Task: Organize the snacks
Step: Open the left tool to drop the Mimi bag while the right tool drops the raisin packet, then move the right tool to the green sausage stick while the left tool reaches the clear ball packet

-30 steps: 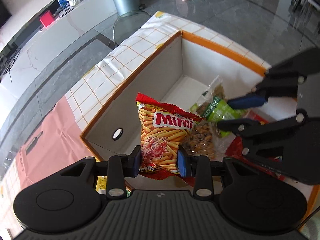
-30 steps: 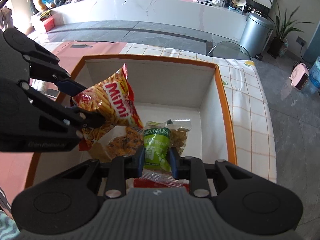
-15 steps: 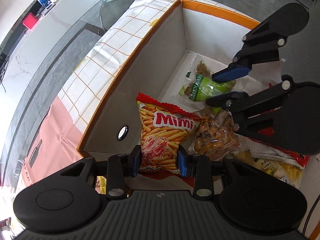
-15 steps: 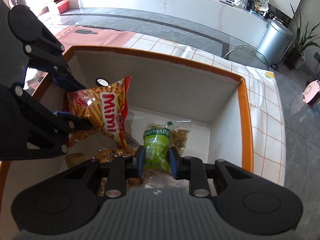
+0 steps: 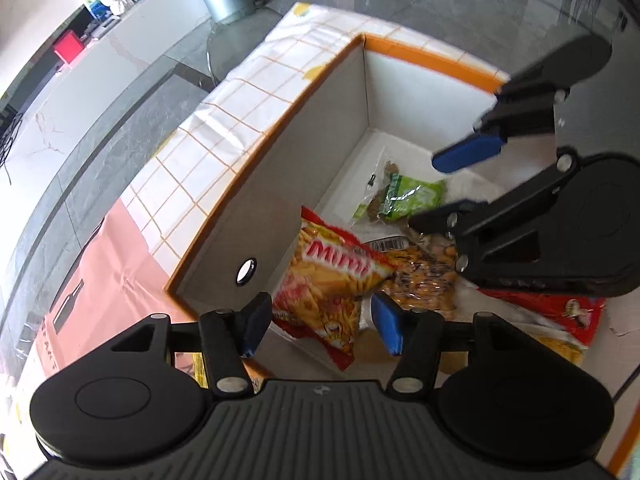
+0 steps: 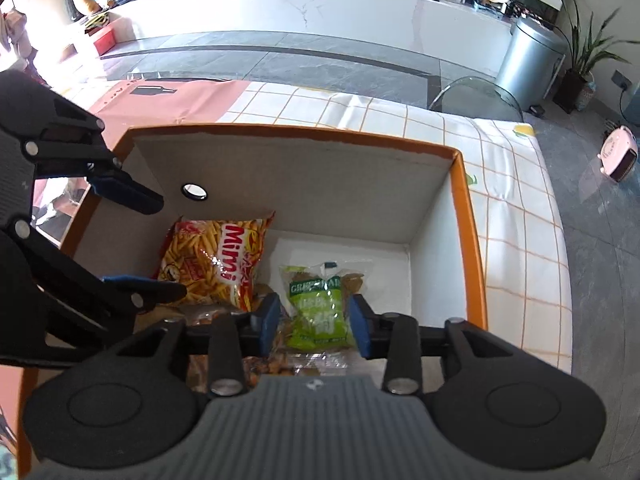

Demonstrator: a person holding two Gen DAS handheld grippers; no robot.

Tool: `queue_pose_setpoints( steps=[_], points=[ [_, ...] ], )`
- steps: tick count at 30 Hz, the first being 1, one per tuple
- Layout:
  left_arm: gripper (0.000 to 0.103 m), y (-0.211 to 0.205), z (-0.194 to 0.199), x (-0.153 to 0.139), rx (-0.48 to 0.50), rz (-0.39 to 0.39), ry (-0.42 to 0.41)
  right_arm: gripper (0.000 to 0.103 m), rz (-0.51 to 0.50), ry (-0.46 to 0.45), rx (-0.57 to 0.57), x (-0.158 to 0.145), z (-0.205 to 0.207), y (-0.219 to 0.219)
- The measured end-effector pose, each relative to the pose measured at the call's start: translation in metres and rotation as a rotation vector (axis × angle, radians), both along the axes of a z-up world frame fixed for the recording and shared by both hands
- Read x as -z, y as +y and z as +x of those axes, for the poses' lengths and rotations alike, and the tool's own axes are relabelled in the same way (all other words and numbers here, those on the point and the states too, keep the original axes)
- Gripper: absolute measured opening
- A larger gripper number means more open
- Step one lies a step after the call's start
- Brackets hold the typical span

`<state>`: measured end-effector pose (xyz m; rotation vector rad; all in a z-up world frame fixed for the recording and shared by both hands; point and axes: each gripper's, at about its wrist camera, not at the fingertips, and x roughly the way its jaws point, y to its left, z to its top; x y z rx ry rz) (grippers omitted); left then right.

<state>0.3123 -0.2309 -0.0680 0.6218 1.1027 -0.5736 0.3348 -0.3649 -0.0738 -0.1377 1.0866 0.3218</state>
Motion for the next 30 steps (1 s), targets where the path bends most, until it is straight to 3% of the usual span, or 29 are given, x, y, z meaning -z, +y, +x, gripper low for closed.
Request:
queue_pose_setpoints(
  steps=[6,13,19,30],
  points=[
    [0.067,0.017,-0.023,-0.035,-0.047,-0.081,-0.06,0.047,0.025,0.043,0.056,-0.02,-0.018,0.001],
    [0.068,0.059,-0.06,-0.081,-0.128,-0.193,-0.136,0.051,0.07,-0.008,0.117,-0.061,-0.055,0.014],
    [0.067,0.103,-0.102,-0.097,-0.232,-0.238,-0.21,0.051,0.116,-0.075,0.155,-0.087,-0.099,0.038],
    [0.067,0.199,-0.162,-0.113,-0.502,-0.417,-0.274,0.056,0.233,-0.206,0.193,-0.113,-0.181,0.094]
  ],
)
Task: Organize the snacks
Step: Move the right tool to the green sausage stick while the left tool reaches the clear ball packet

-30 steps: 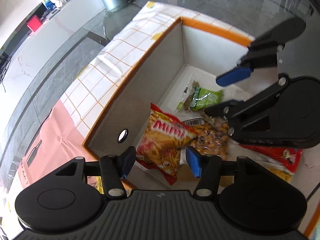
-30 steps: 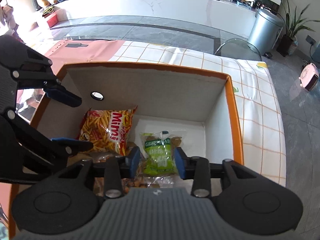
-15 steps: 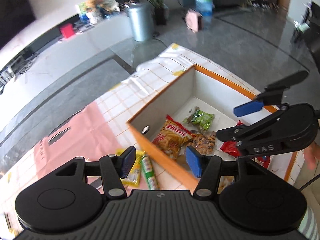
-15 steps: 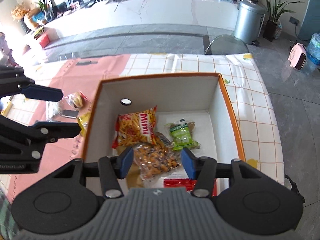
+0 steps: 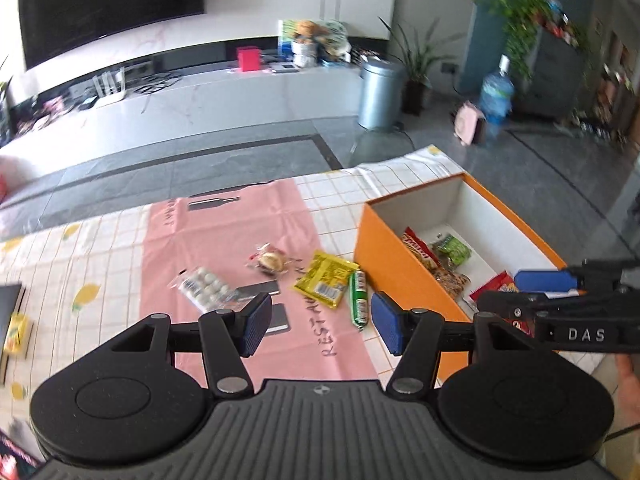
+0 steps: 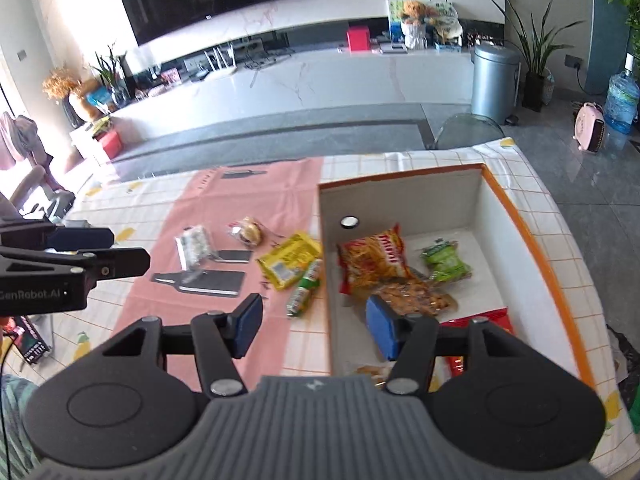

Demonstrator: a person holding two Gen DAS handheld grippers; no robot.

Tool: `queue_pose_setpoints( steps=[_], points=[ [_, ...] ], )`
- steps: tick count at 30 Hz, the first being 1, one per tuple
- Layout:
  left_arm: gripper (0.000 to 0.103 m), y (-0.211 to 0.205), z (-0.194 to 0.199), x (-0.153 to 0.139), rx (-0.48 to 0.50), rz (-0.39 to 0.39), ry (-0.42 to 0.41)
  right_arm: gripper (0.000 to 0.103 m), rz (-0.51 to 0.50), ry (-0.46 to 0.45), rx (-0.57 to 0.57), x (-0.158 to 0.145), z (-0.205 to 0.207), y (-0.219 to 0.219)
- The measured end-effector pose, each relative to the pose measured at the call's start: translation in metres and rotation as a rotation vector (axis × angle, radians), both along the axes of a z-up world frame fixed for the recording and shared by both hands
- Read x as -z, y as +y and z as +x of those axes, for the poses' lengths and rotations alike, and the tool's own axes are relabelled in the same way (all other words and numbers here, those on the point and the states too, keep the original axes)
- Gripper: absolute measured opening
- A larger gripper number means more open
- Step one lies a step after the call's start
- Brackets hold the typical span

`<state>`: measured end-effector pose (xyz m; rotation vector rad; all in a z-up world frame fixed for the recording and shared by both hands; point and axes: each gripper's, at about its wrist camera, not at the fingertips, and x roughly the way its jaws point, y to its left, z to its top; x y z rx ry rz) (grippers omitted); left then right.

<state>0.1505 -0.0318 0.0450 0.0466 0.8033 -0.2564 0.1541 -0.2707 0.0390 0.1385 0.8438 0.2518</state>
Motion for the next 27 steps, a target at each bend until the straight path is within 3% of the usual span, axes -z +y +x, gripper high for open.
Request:
queue_pose_setpoints(
  steps=[8,14,18,21,27],
  points=[
    [0.067,0.05,-0.04,0.022,-0.107,-0.05,-0.082,0.056,0.094,-0.07,0.085,0.026,-0.043,0.043],
    [0.067,0.077,-0.046,0.047,-0.176,-0.142,-0.067,0.056,0.093,-0.075,0.175,0.07,-0.054,0.076],
    [0.066,0.088,-0.036,0.063,-0.202,-0.149,-0.044,0.055,0.054,-0.063,0.181,0.086,-0.042,0.091],
    [0.059,0.093,-0.02,0.077,-0.212,-0.145,0.002,0.052,0.02,-0.044,0.178,0.094,-0.023,0.097],
    [0.059,0.096,0.012,0.106,-0.215,-0.124,0.027,0.05,-0.051,-0.025,0.177,0.116,0.018,0.107]
  ],
)
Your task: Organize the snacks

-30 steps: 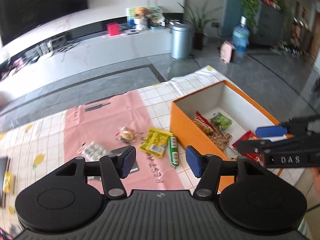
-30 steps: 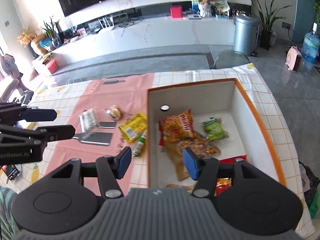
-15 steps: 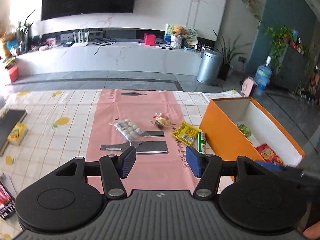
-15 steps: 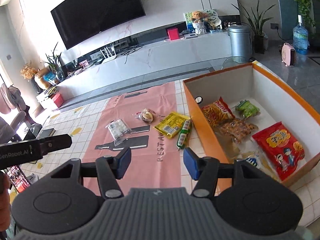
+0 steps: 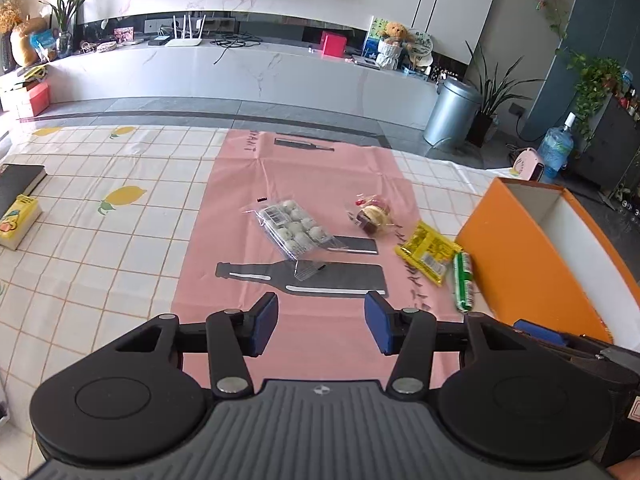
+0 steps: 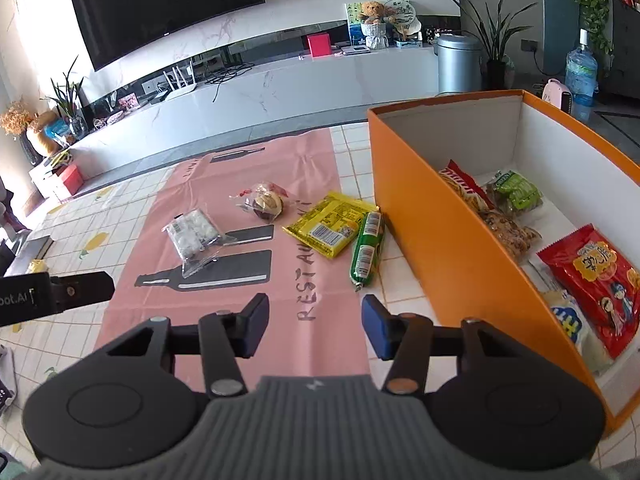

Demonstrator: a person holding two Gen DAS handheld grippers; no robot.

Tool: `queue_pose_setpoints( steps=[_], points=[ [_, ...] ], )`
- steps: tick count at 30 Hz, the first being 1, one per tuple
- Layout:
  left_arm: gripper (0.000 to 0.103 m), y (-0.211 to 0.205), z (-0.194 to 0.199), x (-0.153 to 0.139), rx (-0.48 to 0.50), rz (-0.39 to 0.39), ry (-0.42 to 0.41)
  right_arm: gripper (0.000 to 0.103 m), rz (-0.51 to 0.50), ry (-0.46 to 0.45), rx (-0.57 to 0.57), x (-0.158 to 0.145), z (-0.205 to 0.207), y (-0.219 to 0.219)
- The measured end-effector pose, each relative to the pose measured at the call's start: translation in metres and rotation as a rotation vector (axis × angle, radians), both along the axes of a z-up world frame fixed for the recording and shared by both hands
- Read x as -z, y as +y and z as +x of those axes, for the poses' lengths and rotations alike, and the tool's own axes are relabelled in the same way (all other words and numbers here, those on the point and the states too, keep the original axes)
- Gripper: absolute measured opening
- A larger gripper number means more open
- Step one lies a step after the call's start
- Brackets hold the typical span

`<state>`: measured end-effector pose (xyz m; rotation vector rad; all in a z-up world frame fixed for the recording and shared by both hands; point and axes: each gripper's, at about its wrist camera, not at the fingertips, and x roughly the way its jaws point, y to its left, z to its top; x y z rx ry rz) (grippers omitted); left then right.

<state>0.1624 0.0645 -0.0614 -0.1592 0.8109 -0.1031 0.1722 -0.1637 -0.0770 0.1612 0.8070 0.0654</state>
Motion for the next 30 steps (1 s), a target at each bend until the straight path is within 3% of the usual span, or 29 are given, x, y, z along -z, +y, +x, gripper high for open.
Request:
queue_pose_setpoints(
  steps=[7,20,24,26,30],
  points=[
    [0.055,-0.008,0.034,0.034,0.043,0.044,0.04,0.039,-0.125,0.017,0.01,0.028,0.04,0.009],
    [0.055,-0.012,0.074,0.071,0.03,0.085,0.005,0.04,-0.168,-0.007,0.065,0.054,0.081,0.014],
    [0.036,-0.02,0.076,0.076,0.045,0.116,-0.009,0.038,-0.17,-0.005,0.077,0.057,0.083,0.012],
    [0.024,-0.023,0.075,0.077,0.039,0.145,-0.018,0.03,-0.176,-0.007,0.081,0.058,0.084,0.012],
    [0.017,-0.021,0.074,0.075,0.031,0.126,-0.008,0.022,-0.182,-0.012,0.086,0.06,0.085,0.011]
  ],
)
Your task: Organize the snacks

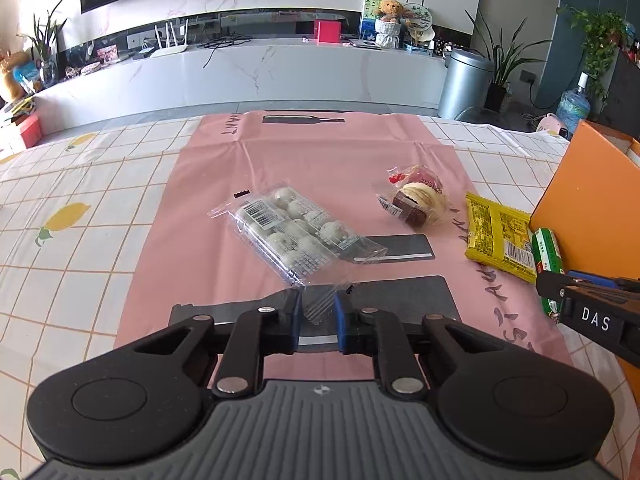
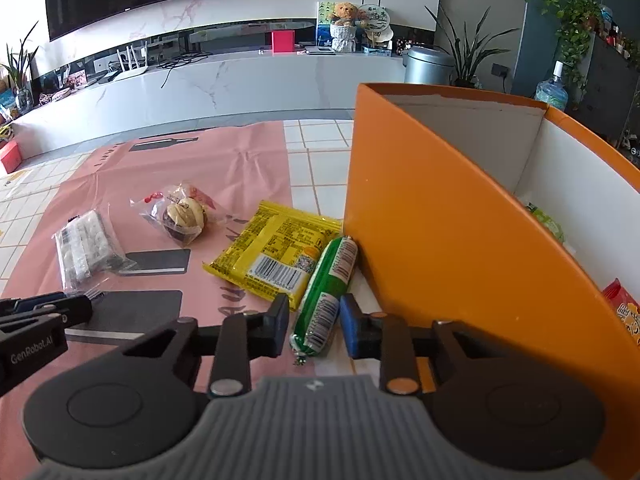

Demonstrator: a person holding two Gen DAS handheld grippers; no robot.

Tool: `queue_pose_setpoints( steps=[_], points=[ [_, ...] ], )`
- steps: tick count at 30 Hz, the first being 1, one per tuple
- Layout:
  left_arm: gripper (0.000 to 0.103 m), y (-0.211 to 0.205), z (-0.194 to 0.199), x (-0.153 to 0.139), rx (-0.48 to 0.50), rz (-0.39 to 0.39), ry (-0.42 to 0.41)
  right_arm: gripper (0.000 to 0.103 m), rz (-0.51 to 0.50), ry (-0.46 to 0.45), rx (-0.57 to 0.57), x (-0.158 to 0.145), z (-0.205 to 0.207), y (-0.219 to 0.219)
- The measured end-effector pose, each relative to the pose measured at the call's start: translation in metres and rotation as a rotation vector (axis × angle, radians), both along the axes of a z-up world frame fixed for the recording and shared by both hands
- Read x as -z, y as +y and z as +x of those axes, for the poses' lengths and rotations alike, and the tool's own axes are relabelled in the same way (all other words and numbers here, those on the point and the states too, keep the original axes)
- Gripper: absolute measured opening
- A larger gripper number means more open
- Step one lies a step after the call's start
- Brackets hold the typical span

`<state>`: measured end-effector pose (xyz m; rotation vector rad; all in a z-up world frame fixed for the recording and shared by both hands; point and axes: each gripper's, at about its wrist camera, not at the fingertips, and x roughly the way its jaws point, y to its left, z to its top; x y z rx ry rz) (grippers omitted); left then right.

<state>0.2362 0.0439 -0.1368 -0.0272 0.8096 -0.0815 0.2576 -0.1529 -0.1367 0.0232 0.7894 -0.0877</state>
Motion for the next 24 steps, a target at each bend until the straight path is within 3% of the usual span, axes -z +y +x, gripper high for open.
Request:
queue_pose_setpoints(
  steps=[1,3,9,15,18,20,22,24],
  points=[
    [0.008,0.001,0.0,-0.001,-0.003,-0.01,0.006,0.022,0.001,-0.001,0.0,0.0,0.0,0.0],
    [0.001,0.004,-0.003,-0.004,-0.005,-0.034,0.025,0.022,-0.001,-0.002,-0.004,0.001,-0.001,0.0],
    [0.0,0.011,-0.02,-0.007,0.009,-0.054,0.096,0.021,0.016,-0.004,-0.089,0.0,-0.009,0.013],
    [0.0,0.025,-0.04,-0.016,-0.013,-0.089,0.084,0.021,0.073,0.002,-0.187,-0.003,-0.023,0.027],
    [0.007,0.024,-0.041,-0.022,-0.006,-0.072,0.042,0.021,0.09,0.001,-0.224,-0.004,-0.031,0.032],
    [0.019,0.021,-0.038,-0.024,0.009,-0.07,0.024,0.022,0.077,0.0,-0.233,-0.005,-0.032,0.035],
    [0.025,0.017,-0.032,-0.024,0.014,-0.067,0.013,0.022,0.073,-0.001,-0.231,-0.005,-0.032,0.033],
    [0.029,0.012,-0.025,-0.022,0.021,-0.061,0.007,0.032,0.076,-0.01,-0.222,-0.006,-0.029,0.031]
  ],
)
